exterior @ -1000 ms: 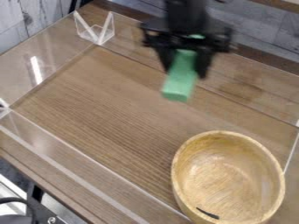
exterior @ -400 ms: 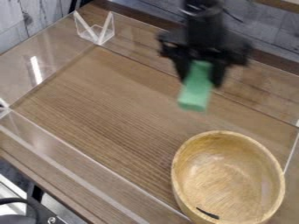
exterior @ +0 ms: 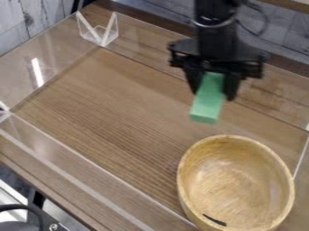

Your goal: Move green stick from inside the wooden bowl to the table next to it

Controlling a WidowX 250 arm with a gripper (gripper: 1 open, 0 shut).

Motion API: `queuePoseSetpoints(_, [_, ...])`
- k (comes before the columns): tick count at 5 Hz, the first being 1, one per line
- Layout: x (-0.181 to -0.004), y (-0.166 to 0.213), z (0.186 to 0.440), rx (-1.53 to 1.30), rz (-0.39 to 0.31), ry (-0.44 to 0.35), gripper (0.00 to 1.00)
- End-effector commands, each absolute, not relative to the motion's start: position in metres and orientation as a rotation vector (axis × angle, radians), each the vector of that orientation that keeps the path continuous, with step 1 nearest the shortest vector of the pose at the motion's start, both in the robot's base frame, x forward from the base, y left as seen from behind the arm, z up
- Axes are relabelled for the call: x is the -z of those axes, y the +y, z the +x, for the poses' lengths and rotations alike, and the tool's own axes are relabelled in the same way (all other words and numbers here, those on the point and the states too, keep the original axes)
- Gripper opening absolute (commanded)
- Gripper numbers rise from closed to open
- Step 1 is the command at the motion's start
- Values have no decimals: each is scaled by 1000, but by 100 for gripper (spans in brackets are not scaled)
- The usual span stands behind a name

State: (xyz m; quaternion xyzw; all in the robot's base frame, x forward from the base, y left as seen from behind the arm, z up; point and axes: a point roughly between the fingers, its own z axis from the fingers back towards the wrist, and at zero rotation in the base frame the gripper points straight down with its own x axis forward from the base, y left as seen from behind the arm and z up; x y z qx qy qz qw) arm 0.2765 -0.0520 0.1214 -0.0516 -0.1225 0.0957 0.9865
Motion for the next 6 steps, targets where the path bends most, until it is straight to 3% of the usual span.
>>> queuePoseSetpoints(1, [-131, -88, 279, -137, -130, -302, 0])
queuePoseSetpoints(2, [-133, -44, 281, -190, -104, -318, 0])
queuePoseSetpoints(3, [-126, -77, 283, -161, -109, -321, 0])
queuePoseSetpoints(4, [-131, -32, 285, -219, -87, -340, 0])
queuePoseSetpoints(6, [-116, -99, 288, -149, -101, -348, 0])
